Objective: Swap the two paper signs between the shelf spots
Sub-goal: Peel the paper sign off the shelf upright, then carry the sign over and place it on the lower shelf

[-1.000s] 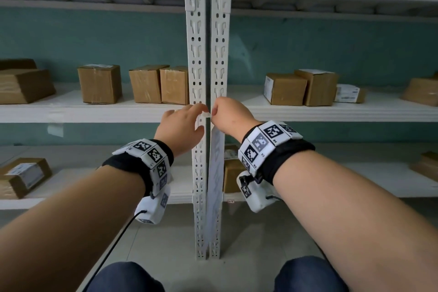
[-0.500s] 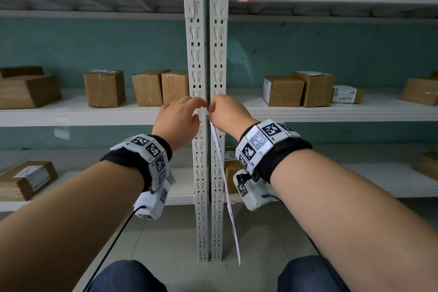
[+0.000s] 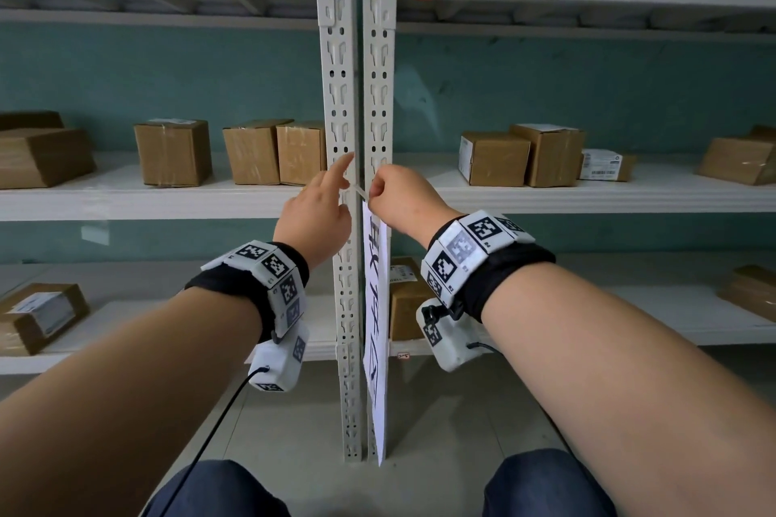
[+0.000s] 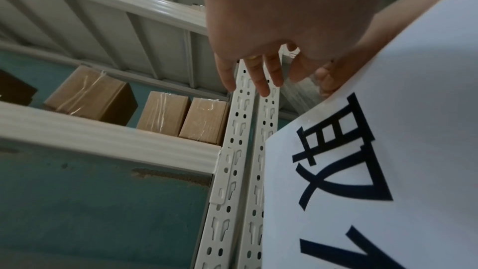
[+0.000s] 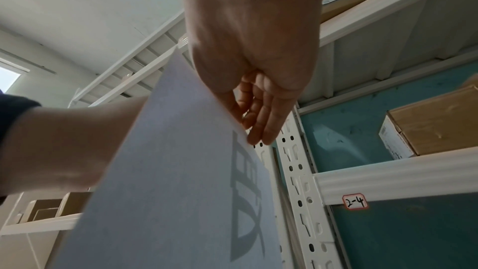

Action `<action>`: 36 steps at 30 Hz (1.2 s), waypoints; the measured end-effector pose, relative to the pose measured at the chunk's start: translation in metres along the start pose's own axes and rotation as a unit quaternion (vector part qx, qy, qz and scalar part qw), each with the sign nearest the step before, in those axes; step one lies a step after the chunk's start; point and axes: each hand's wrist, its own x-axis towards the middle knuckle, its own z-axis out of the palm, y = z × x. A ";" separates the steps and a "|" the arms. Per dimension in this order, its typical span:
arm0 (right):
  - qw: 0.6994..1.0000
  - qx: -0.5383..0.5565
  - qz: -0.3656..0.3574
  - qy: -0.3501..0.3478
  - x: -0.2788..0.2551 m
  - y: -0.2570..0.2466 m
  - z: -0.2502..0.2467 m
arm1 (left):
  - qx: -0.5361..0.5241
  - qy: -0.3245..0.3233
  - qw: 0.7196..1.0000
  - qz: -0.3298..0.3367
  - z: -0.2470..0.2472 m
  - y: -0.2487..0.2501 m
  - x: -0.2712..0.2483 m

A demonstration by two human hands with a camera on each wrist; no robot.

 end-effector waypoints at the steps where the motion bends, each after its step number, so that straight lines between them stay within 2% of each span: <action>1: 1.000 0.010 -0.005 0.000 0.000 0.001 0.000 | -0.010 -0.009 1.000 -0.019 -0.001 -0.002 0.001; 7: 0.991 0.132 -0.016 -0.006 0.006 0.004 -0.008 | -0.100 -0.058 0.983 -0.144 0.002 -0.020 -0.007; 13: 0.973 0.224 -0.010 -0.045 0.005 0.010 -0.016 | -0.217 -0.101 0.947 -0.216 0.004 -0.035 -0.013; 16: 0.966 0.254 -0.003 -0.052 0.005 0.011 -0.021 | -0.253 -0.122 0.932 -0.230 0.001 -0.038 -0.014; 22: 0.961 0.270 0.005 -0.055 0.004 0.017 -0.031 | -0.254 -0.089 0.929 -0.252 -0.004 -0.044 -0.016; 25: 0.959 0.281 0.021 -0.032 0.004 0.022 -0.037 | -0.274 -0.075 0.924 -0.255 -0.007 -0.038 -0.016; 29: 0.956 0.289 0.048 0.013 0.007 0.033 -0.039 | -0.295 -0.087 0.920 -0.242 -0.012 -0.027 -0.016; 31: 0.944 0.323 0.064 0.022 0.006 0.038 -0.038 | -0.306 -0.084 0.916 -0.247 -0.014 -0.024 -0.016; 33: 0.918 0.385 0.088 0.037 0.004 0.042 -0.037 | -0.329 -0.069 0.906 -0.255 -0.016 -0.021 -0.016; 36: 0.891 0.426 0.145 0.053 0.000 0.051 -0.032 | -0.357 -0.047 0.893 -0.268 -0.021 -0.017 -0.017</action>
